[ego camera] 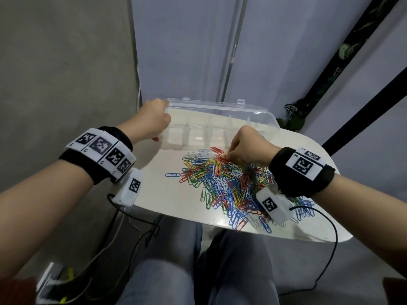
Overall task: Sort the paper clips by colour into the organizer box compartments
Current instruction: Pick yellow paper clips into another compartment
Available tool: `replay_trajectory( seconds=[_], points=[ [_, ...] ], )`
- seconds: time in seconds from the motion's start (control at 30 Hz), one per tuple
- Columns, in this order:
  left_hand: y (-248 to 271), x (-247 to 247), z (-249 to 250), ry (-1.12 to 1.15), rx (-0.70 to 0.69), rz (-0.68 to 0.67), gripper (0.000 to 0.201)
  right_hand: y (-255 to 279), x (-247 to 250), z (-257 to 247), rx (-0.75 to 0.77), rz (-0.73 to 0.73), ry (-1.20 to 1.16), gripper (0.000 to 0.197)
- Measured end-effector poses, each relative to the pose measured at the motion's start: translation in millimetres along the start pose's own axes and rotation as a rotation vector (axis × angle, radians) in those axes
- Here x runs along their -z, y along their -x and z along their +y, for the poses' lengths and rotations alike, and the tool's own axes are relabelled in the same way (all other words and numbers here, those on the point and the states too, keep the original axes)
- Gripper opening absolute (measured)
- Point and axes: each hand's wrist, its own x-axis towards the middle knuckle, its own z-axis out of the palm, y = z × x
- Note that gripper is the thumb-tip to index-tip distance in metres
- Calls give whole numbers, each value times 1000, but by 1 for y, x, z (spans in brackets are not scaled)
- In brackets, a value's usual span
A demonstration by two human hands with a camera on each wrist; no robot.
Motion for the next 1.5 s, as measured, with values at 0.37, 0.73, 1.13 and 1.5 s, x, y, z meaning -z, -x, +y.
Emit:
replay_trajectory(
  seconds=[0.37, 0.73, 1.13, 1.5],
  points=[
    [2, 0, 2, 11, 0, 12, 48, 7, 48, 21, -163, -208, -692, 11],
    [7, 2, 6, -5, -3, 21, 44, -18, 63, 17, -154, 109, -581, 18],
    [5, 1, 6, -35, -1, 24, 50, 11, 34, 21, 146, -129, -65, 14],
    [5, 1, 5, -8, 6, 16, 49, 8, 8, 17, 219, -57, 163, 9]
  ],
)
